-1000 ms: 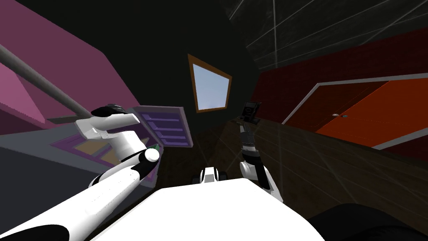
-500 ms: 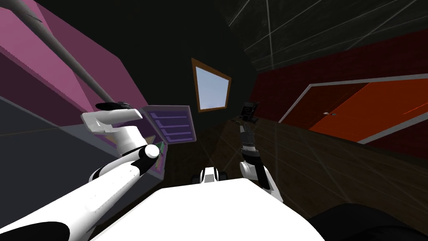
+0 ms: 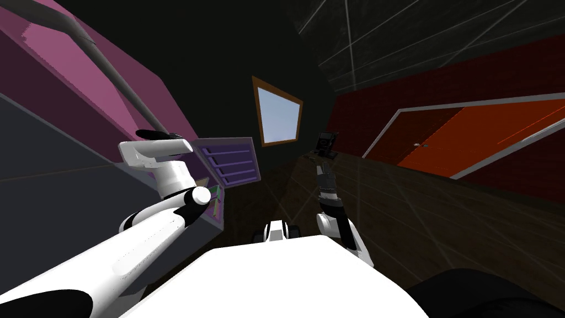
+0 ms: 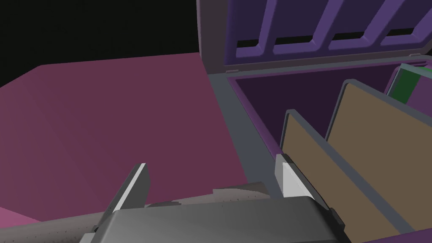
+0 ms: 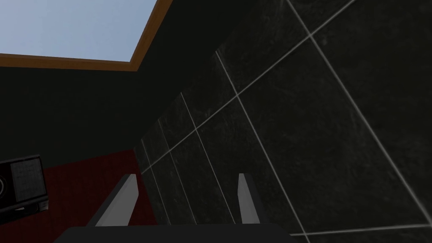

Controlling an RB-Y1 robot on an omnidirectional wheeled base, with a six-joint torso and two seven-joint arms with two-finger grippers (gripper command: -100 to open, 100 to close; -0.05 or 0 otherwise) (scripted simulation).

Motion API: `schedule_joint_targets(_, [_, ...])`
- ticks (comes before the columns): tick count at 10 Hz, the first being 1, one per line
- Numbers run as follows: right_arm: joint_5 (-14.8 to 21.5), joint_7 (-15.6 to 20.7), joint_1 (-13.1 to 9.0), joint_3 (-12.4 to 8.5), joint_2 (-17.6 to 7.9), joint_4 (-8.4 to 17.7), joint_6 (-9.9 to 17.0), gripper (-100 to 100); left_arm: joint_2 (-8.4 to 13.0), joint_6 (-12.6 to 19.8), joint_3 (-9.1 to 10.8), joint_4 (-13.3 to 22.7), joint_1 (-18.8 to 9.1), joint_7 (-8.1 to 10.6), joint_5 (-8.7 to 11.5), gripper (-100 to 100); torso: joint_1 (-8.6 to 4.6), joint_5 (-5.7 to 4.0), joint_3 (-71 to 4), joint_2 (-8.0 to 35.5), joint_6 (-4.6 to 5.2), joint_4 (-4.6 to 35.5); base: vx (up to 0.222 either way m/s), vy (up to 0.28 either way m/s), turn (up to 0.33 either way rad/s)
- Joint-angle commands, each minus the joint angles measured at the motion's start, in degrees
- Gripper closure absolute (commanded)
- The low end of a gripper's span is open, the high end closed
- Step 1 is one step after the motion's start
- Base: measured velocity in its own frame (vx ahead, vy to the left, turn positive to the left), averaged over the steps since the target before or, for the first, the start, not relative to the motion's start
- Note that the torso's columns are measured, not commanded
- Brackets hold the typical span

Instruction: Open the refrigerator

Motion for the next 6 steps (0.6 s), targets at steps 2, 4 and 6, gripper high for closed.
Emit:
schedule_joint_targets(2, [0.0, 0.0, 0.01, 0.0, 0.0, 0.0, 0.0, 0, -0.03, 0.82, -0.88, 0.55, -0.74, -0.22, 0.5, -100, -0.03, 0.09, 0.07, 0.03, -0.18, 0.01, -0.024, 0.025, -0.079])
schedule_joint_targets(4, [0.0, 0.0, 0.02, 0.01, 0.01, 0.0, 0.0, 0, 0.14, 0.96, -0.44, 0.46, -0.62, 0.21, -0.75, 100, -0.28, -0.13, -0.13, -0.18, 0.17, -0.07, 0.064, -0.057, -0.024])
schedule_joint_targets(6, [0.0, 0.0, 0.04, 0.01, 0.02, -0.01, -0.01, 0, 0.63, 1.12, 0.29, 0.29, -0.41, 0.7, -2.12, 100, -0.61, -0.34, -0.47, -0.66, 0.4, -0.2, 0.213, -0.126, 0.053])
